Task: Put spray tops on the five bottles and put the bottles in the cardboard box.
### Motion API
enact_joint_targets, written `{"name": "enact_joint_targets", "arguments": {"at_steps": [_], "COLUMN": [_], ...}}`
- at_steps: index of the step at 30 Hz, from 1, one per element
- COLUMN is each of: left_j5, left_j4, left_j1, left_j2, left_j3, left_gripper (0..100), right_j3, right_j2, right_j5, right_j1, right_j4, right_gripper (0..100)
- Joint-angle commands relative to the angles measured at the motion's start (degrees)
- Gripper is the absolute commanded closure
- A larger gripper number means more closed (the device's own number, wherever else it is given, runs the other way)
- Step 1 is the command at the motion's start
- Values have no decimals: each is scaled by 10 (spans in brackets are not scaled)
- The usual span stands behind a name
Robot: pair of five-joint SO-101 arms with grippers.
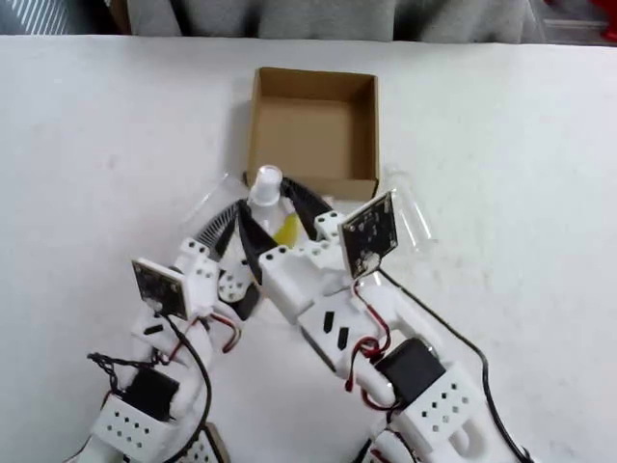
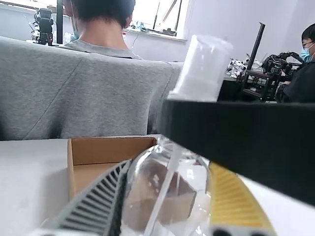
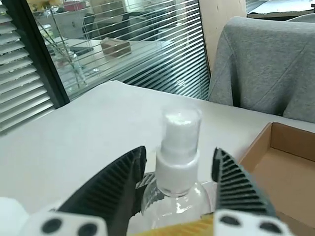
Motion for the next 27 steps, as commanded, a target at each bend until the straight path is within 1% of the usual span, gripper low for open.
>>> {"name": "enact_joint_targets", "arguments": {"at_steps": [1, 6, 11, 14, 17, 19, 21, 22, 24, 27], "left_j5": [5, 5, 5, 4, 4, 4, 4, 4, 4, 4], "left_j4": [-11, -11, -11, -11, -11, -11, -11, -11, -11, -12], "left_j1": [5, 5, 5, 8, 7, 7, 5, 5, 4, -6], "left_j2": [-11, -11, -11, -11, -11, -11, -11, -11, -11, -11], "left_j3": [-7, -7, -4, -2, -2, -2, -2, -2, -2, -1], "left_gripper": [887, 887, 887, 887, 887, 887, 887, 887, 887, 887], "right_j3": [-11, -52, -133, -176, -215, -241, -261, -265, -265, -265], "right_j2": [-19, -22, -17, -16, -9, 10, 28, 31, 35, 25], "right_j5": [-5, -3, -3, -1, 0, 0, -1, -1, -1, 0], "right_j1": [-6, -4, -4, -2, 16, 34, 56, 67, 95, 152], "right_j4": [1, 11, 95, 124, 154, 173, 188, 193, 215, 297], "right_gripper": [782, 780, 783, 783, 810, 881, 981, 991, 949, 962]}}
